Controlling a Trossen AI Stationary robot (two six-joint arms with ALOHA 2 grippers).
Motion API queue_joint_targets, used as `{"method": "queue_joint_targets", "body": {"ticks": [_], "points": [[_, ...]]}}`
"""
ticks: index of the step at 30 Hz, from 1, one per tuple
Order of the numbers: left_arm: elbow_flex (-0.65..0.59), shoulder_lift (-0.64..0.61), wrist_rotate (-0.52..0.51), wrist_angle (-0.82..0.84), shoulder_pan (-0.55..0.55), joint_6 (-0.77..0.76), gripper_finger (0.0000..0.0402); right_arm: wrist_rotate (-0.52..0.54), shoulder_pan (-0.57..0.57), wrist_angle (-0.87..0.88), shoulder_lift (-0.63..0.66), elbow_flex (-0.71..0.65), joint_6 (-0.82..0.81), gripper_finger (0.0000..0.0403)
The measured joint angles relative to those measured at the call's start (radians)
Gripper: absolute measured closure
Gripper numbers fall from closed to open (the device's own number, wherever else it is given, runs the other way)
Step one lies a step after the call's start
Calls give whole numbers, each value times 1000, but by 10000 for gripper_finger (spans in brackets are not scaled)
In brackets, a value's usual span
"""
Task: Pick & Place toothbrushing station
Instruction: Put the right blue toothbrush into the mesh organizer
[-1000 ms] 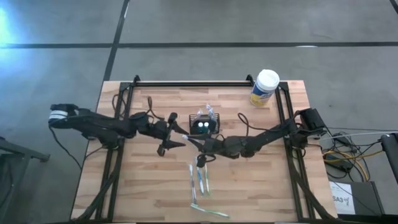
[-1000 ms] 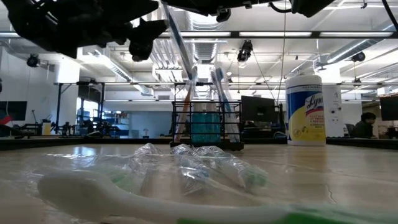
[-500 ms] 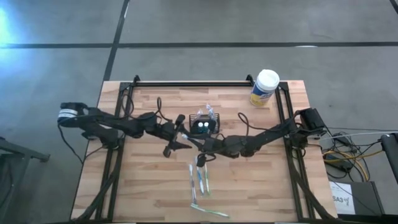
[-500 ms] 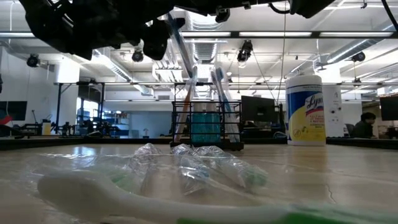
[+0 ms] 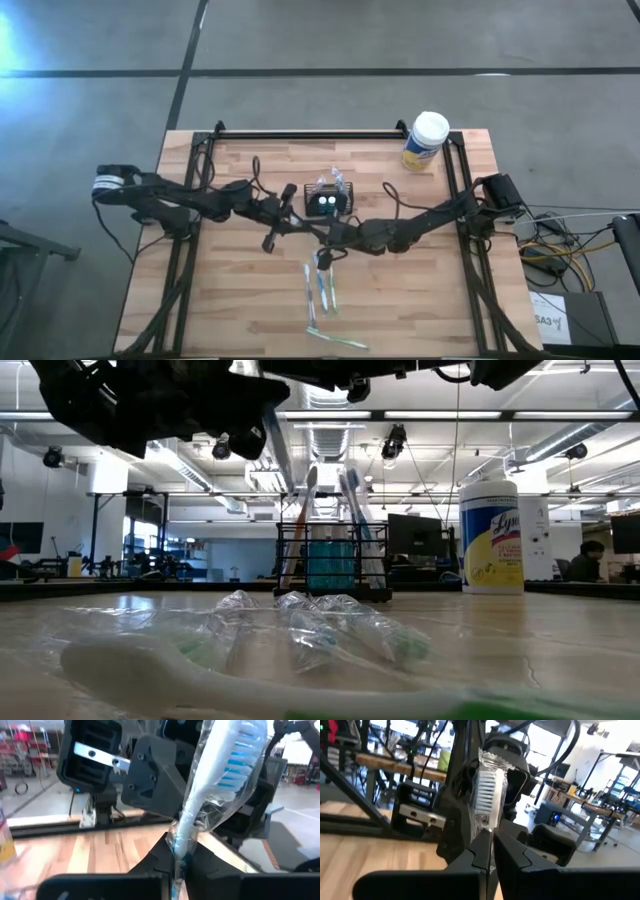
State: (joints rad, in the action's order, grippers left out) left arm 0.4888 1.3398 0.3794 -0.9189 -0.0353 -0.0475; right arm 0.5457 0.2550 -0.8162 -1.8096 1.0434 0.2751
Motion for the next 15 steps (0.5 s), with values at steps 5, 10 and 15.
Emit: {"method": "queue_joint_targets", "body": {"ticks": [5,10,15], "points": [[-2,-51,-12,112,-4,18,379,46,1,80,50,-7,-6,363],[-4,-168,-52,281,-10,70,379,68,5,248,185,-46,-76,330],[-42,-373,-142,476,-14,115,379,46,15,449,354,-136,-167,333]]}}
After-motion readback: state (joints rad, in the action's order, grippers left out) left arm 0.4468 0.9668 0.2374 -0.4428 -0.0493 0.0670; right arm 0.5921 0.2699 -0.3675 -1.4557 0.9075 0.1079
